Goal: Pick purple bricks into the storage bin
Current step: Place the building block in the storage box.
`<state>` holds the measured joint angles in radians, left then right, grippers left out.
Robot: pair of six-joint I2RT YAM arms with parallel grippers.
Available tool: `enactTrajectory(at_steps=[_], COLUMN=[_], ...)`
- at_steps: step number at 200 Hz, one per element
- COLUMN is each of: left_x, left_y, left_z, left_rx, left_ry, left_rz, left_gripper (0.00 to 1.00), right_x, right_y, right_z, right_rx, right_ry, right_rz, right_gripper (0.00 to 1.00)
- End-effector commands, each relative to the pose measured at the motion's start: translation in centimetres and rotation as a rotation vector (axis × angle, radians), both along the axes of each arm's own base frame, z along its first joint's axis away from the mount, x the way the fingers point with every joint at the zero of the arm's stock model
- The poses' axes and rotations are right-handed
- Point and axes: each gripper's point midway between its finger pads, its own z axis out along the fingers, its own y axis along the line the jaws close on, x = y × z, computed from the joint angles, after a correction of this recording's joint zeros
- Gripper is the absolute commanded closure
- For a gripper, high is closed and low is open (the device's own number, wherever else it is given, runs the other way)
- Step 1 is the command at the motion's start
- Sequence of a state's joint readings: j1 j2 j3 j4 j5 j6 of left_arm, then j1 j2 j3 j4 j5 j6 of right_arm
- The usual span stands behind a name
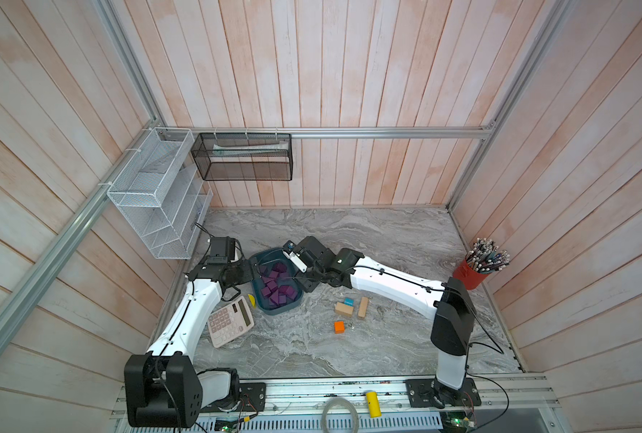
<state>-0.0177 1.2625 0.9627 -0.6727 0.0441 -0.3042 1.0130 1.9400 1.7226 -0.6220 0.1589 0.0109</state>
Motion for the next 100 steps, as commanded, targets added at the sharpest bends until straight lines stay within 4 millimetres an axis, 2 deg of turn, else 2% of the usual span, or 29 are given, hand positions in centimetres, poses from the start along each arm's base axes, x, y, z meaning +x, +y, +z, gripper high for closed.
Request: enactTrajectory(at_steps=[1, 24, 52, 100], left_x=[-0.3, -0.2, -0.2, -0.4], left_y=[0.6, 0.9, 1.2, 1.7], left_z=[-0.8, -0.9, -1.2, -2.0], left_rx=[0.006, 0.005, 0.007, 0.022], left_ry=[0.019, 0.021, 0.033, 0.068], left_rz=[0.027, 0.035, 0.045, 0.066], left_gripper=[0.0, 0.0, 0.0, 0.0], right_x=[2.1, 3.6, 5.3, 6.7], right_y=[0.8, 1.7, 2.8, 4.9], right_z=[0.2, 0.2, -0.9, -2.6], right_rx=[-0.006, 0.011, 0.008, 0.009], right_ry=[-0.04, -0.061, -0.081, -0.105], right_rz=[0.026, 0.035, 0.044, 0.071], right_gripper=[0.42, 0.42, 0.42, 0.42])
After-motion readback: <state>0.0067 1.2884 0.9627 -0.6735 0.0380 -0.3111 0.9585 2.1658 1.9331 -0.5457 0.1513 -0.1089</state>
